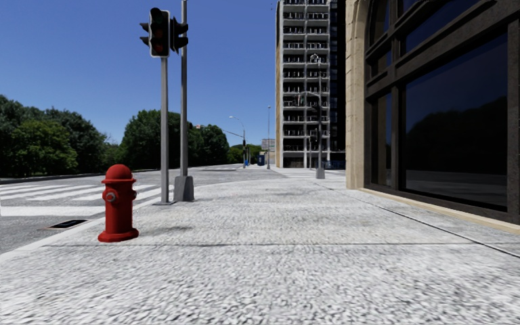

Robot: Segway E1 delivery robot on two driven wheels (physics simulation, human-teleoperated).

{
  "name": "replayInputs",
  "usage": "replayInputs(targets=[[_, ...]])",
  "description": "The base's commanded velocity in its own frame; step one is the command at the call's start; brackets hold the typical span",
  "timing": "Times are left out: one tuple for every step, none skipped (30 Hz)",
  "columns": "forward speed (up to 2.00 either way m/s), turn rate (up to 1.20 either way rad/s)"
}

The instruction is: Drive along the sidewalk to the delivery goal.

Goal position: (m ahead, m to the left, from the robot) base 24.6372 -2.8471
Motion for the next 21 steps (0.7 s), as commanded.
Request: replayInputs(targets=[[2.00, -0.27], [2.00, -0.28], [2.00, -0.28], [2.00, -0.28], [2.00, -0.28], [2.00, -0.28], [2.00, -0.28], [2.00, -0.28], [2.00, -0.28], [2.00, -0.28], [2.00, -0.21], [2.00, -0.11], [2.00, -0.03], [2.00, 0.00], [2.00, 0.00], [2.00, 0.00], [2.00, 0.00], [2.00, 0.00], [2.00, 0.00], [2.00, 0.00], [2.00, 0.00]])
